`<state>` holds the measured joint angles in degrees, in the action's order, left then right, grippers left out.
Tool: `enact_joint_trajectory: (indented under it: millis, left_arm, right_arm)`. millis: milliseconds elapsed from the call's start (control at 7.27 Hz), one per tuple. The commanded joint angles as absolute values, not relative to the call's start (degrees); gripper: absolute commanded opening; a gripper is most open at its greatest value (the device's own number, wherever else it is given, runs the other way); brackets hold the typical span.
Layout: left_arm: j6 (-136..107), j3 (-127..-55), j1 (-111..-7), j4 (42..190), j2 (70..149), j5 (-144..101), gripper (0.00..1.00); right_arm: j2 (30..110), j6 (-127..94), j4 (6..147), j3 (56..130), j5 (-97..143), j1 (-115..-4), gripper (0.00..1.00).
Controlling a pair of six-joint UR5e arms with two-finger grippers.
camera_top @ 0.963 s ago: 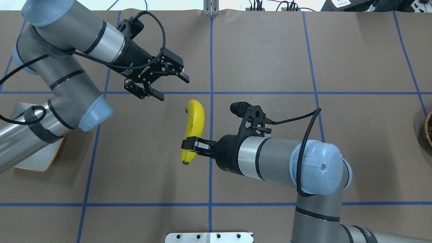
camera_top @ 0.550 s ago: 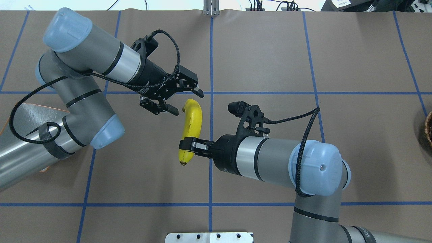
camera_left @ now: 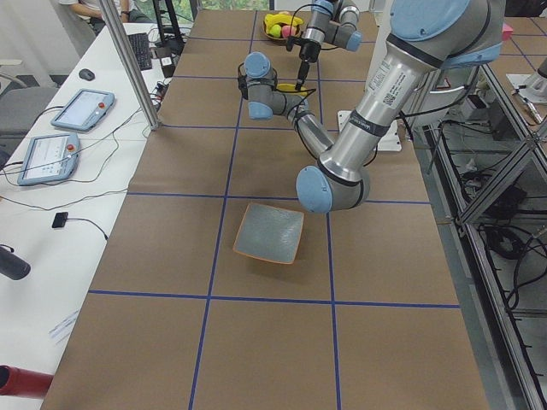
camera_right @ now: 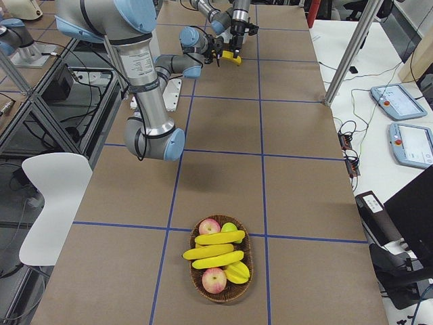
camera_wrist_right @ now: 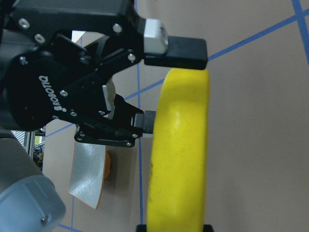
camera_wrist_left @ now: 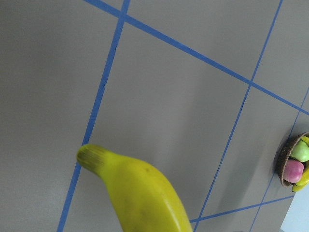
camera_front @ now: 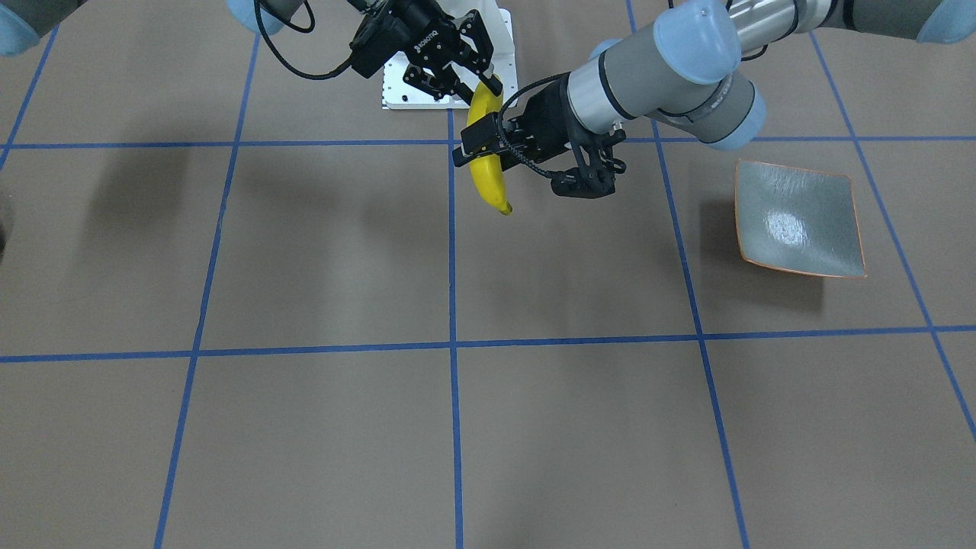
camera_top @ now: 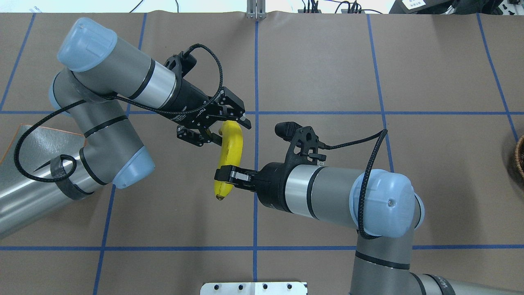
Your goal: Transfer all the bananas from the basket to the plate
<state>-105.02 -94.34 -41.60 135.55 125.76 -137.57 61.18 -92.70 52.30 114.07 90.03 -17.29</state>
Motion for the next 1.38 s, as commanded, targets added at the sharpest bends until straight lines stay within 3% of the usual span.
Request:
enact_joint_trajectory:
  millis: [0, 138, 275, 688, 1238]
  left_arm:
    - [-105.82, -94.4, -41.49, 135.35, 125.68, -137.55, 0.0]
    - [-106.08, -94.39, -41.57, 135.35, 125.6, -137.64, 0.0]
    - [-106.17, -94.31, -41.57, 135.18, 125.6, -137.64, 0.0]
    - [-106.0, -94.31, -41.92, 134.91, 124.37, -138.16, 0.0]
    - [-92.35, -96.75, -50.96, 135.09, 111.67, -143.35, 0.0]
  right_arm:
    - [61.26, -92.55, 52.29, 114.08, 89.74, -17.31, 0.0]
    - [61.26, -92.46, 52.29, 114.08, 89.65, -17.31, 0.27]
    - [61.78, -92.37, 52.29, 114.26, 87.56, -17.31, 0.99]
    - [65.55, -89.66, 51.86, 116.27, 87.36, -18.02, 1.0]
    - [75.21, -89.65, 51.68, 120.05, 89.72, -22.04, 1.0]
